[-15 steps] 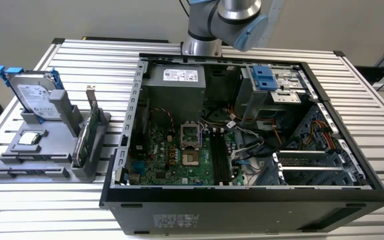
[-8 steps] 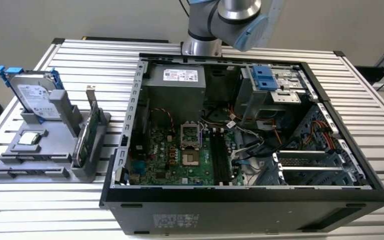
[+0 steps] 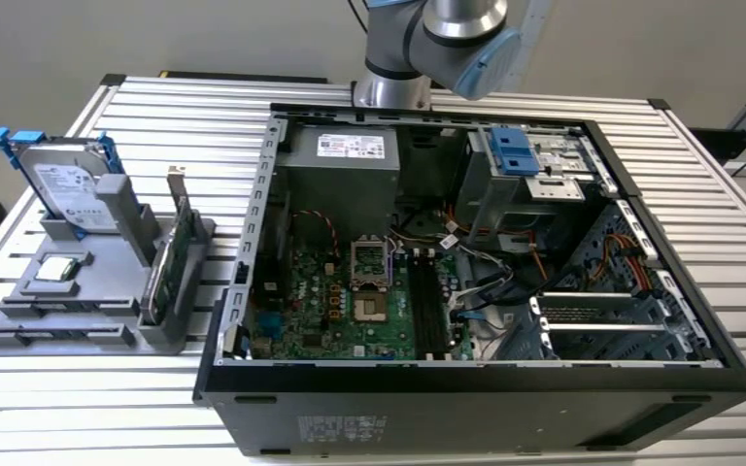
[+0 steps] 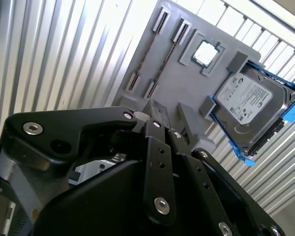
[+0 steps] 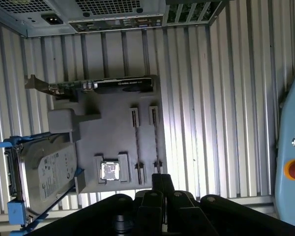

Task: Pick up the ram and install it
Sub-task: 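Pick up the ram and move it above insertion slot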

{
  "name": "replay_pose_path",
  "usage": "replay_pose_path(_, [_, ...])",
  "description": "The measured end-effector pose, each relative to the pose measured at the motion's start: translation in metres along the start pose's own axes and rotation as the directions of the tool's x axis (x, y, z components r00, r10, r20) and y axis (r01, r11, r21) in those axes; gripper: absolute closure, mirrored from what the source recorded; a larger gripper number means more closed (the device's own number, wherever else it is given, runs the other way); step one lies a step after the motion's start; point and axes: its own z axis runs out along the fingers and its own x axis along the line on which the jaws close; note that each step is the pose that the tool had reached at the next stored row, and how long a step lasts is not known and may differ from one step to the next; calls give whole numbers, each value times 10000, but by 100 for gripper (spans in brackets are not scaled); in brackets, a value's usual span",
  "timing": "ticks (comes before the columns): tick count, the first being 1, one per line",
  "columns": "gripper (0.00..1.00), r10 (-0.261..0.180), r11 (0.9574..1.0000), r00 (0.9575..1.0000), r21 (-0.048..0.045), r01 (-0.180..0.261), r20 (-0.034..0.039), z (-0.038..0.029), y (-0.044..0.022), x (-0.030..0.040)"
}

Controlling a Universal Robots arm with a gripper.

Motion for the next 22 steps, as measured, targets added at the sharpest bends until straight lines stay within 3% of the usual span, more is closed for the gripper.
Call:
replay_pose_path(11, [100, 1, 10000, 10000, 0, -1, 0, 1, 0, 1])
replay_pose_path(12, [0, 0, 10000, 10000, 1, 0, 0, 0, 0, 1])
replay_pose_path(22, [0, 0, 10000, 10000, 2, 0, 1, 1, 0, 1])
